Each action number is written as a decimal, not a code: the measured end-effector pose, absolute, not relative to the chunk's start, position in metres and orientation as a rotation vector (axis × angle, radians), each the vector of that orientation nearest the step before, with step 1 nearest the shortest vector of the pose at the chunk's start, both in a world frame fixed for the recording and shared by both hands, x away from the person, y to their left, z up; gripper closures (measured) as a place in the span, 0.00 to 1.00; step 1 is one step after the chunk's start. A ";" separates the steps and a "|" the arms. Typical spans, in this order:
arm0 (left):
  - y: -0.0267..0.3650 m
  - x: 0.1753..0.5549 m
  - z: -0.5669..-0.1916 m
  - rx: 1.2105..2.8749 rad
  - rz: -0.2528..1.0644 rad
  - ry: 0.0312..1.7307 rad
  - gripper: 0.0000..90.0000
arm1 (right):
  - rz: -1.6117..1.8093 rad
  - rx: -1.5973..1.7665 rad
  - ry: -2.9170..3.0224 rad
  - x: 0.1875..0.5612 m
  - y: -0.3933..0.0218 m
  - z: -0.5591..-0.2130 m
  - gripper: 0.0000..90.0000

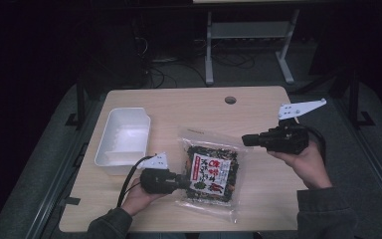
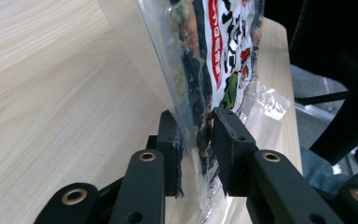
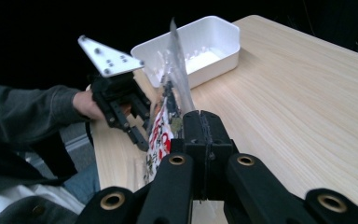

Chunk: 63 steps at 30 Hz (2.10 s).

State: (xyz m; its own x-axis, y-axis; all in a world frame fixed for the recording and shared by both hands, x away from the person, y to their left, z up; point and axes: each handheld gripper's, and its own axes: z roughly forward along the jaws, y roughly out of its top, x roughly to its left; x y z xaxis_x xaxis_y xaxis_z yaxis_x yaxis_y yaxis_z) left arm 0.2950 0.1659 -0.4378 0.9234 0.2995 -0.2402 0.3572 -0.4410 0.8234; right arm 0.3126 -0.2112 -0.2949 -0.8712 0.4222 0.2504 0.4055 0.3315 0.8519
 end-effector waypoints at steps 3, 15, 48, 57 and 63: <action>0.164 0.293 -0.437 2.070 -0.039 0.462 0.82 | 1.639 0.835 2.509 0.317 -0.217 -0.303 0.99; 0.164 0.289 -0.435 2.086 0.024 0.443 0.84 | 1.654 0.984 2.462 0.322 -0.225 -0.348 0.56; 0.168 0.287 -0.437 2.080 0.025 0.450 0.84 | 1.776 0.894 2.556 0.304 -0.178 -0.404 0.67; 0.171 0.289 -0.437 2.084 0.040 0.459 0.80 | 1.885 0.875 2.570 0.303 -0.177 -0.402 0.81; 0.174 0.288 -0.436 2.079 0.062 0.475 0.72 | 1.911 0.879 2.535 0.299 -0.175 -0.394 0.83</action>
State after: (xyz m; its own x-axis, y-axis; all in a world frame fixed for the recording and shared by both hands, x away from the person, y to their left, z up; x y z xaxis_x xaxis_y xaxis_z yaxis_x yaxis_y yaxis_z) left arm 0.2885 0.1740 -0.4360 0.9226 0.3576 -0.1447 0.3083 -0.4578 0.8339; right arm 0.2986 -0.1748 -0.3944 -0.8467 0.3202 0.4249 0.4966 0.1890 0.8471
